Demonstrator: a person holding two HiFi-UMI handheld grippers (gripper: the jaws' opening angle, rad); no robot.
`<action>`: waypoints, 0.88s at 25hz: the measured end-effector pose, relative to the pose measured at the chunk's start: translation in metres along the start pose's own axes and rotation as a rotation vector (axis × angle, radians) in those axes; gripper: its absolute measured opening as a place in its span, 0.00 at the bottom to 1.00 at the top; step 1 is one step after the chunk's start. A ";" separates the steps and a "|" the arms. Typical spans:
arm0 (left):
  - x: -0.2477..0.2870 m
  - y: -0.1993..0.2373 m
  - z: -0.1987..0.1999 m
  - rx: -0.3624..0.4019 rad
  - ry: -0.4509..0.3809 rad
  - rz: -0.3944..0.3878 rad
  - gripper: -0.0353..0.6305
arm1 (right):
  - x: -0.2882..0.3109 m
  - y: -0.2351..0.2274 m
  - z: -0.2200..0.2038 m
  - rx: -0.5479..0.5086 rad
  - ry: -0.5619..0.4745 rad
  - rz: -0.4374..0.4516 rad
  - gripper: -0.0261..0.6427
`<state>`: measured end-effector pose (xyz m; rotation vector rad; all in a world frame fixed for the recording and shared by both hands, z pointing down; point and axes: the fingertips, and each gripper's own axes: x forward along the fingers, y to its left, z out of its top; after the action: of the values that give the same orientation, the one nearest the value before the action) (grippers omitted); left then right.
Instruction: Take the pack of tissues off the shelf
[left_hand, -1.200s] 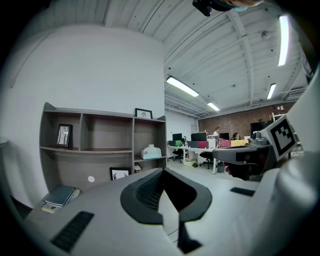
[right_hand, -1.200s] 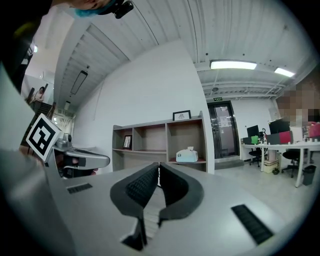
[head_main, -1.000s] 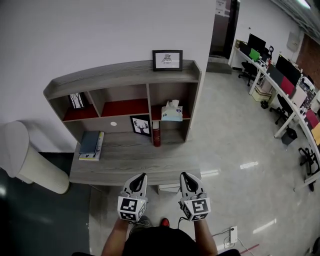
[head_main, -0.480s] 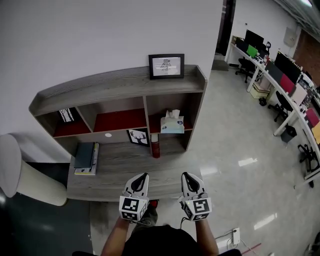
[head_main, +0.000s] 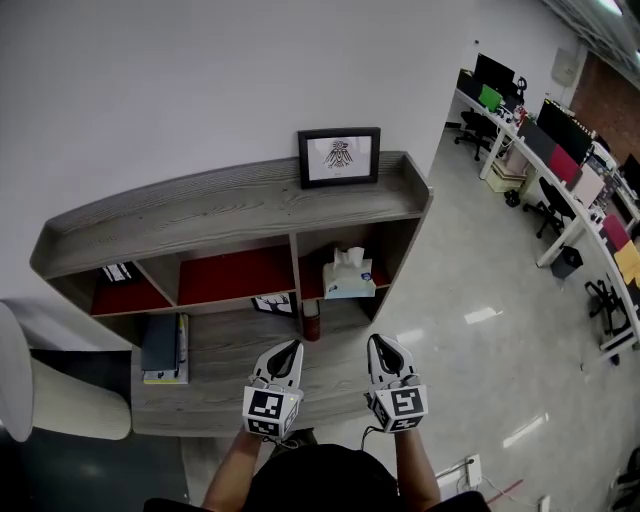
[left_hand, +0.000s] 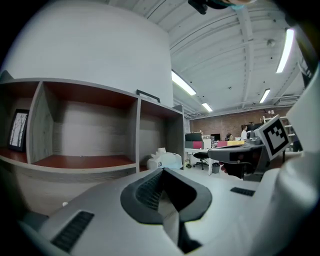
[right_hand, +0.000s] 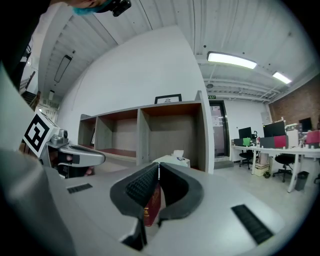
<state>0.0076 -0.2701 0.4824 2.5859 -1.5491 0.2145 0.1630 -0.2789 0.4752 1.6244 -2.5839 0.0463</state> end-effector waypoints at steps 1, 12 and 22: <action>0.005 0.003 0.000 -0.001 0.000 -0.007 0.06 | 0.006 -0.001 0.000 -0.001 0.002 -0.005 0.09; 0.041 0.017 0.003 -0.006 0.009 -0.056 0.06 | 0.049 -0.031 0.006 0.020 -0.016 -0.042 0.09; 0.041 0.032 -0.003 -0.018 0.031 -0.027 0.06 | 0.080 -0.065 0.004 0.054 -0.003 -0.039 0.20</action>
<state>-0.0018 -0.3205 0.4938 2.5763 -1.4976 0.2357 0.1867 -0.3793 0.4769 1.6941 -2.5737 0.1115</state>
